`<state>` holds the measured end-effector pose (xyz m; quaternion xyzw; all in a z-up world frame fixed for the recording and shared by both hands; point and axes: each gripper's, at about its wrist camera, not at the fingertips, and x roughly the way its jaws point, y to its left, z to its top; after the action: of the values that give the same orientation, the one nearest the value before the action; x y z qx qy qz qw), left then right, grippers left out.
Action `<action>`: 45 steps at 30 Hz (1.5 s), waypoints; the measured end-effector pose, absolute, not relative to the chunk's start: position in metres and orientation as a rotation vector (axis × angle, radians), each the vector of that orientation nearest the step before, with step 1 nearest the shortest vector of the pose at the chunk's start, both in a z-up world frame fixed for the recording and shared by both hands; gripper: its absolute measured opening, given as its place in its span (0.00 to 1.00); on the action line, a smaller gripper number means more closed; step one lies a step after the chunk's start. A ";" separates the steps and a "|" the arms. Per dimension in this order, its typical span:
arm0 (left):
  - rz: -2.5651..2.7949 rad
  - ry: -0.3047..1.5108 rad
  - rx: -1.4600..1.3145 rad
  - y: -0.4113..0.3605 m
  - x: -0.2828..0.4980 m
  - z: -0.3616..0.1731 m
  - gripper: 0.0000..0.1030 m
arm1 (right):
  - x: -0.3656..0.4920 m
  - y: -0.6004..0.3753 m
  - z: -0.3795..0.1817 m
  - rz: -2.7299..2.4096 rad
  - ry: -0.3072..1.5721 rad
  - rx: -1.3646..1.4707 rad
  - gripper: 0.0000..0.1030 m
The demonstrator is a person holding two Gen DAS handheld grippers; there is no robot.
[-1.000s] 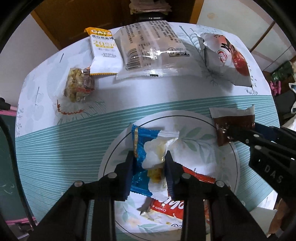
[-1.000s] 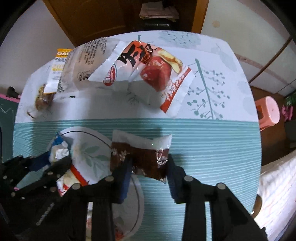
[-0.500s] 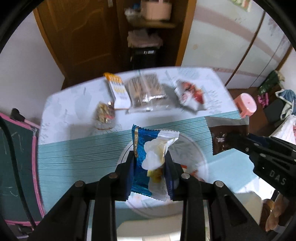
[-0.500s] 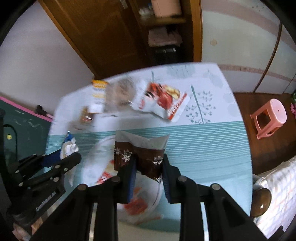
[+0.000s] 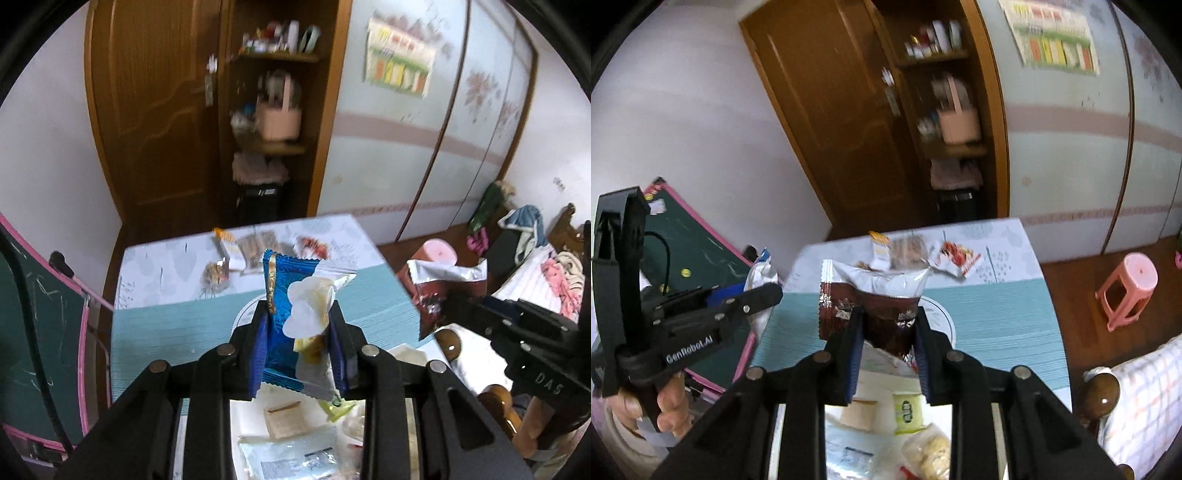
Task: Organize snacks
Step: 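Carry the blue snack and brown pack over the white tray with both tools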
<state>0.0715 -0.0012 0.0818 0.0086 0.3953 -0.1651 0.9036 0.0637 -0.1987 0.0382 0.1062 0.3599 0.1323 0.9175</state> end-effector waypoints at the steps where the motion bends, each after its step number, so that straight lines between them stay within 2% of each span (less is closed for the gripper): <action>1: -0.347 0.797 0.015 0.000 0.061 0.089 0.27 | 0.056 -0.198 0.043 0.278 0.722 0.220 0.25; 9: -0.325 0.721 0.049 0.004 0.005 0.098 0.27 | 0.010 -0.197 0.061 0.322 0.638 0.239 0.25; 19: -0.320 0.815 0.050 -0.003 -0.028 0.038 0.27 | -0.021 -0.189 0.033 0.331 0.687 0.255 0.25; 35: -0.280 0.960 0.053 -0.013 -0.026 -0.018 0.28 | -0.035 -0.178 -0.028 0.250 0.822 0.184 0.26; 45: -0.281 1.030 0.042 -0.014 -0.022 -0.038 0.28 | -0.032 -0.176 -0.043 0.243 0.884 0.192 0.26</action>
<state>-0.0221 -0.0144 -0.0378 0.0201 0.4908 -0.1337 0.8607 -0.0319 -0.1764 -0.0432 0.0923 0.4258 0.1169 0.8925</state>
